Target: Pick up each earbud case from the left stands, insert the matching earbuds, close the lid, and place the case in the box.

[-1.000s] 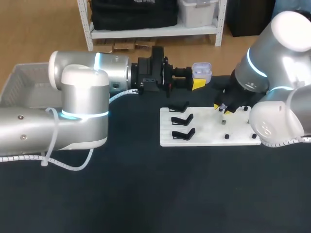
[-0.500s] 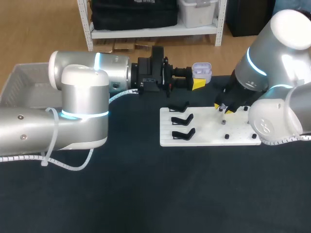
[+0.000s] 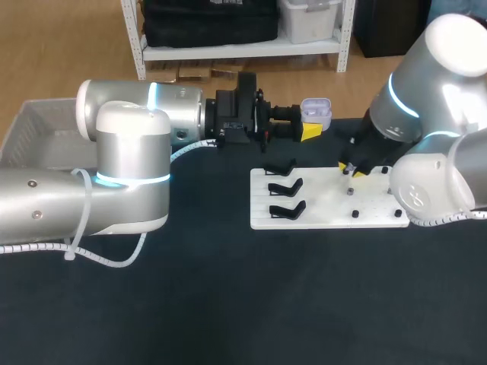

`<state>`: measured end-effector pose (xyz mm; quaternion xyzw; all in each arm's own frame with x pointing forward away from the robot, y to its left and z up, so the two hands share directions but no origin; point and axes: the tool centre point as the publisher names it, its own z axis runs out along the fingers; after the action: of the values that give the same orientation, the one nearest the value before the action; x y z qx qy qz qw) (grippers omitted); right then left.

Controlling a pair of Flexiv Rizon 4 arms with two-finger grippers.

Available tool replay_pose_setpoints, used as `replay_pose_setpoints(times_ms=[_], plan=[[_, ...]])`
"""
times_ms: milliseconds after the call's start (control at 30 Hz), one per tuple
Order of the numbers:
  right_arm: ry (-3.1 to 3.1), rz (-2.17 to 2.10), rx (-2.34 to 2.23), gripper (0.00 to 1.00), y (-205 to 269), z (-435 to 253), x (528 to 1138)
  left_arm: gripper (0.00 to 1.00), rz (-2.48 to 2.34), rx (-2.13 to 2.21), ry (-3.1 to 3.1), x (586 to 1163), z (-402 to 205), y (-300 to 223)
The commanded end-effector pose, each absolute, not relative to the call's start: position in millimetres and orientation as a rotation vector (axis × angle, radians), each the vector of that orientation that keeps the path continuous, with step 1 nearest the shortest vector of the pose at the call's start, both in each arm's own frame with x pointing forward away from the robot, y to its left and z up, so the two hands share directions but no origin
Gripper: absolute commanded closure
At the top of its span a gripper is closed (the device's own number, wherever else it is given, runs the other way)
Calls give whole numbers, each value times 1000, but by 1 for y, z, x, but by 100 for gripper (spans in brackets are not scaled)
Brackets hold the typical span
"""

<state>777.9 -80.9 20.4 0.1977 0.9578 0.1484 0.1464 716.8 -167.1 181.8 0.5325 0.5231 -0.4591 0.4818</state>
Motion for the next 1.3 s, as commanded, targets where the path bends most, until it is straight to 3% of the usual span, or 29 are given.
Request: replay_pose_setpoints(times_ms=[33, 167, 933, 1300], plan=[[2760, 428, 570, 86, -82, 20, 778, 100, -1115, 1291, 1268, 715, 180, -167], [2761, 426, 564, 100, -80, 22, 779, 100, -1115, 1291, 1268, 715, 180, -167], [2711, 381, 621, 100, -101, 100, 739, 100, -1115, 1291, 1268, 715, 180, -167], [2869, 349, 434, 100, -110, 145, 701, 100, -1115, 1291, 1268, 715, 180, -167]])
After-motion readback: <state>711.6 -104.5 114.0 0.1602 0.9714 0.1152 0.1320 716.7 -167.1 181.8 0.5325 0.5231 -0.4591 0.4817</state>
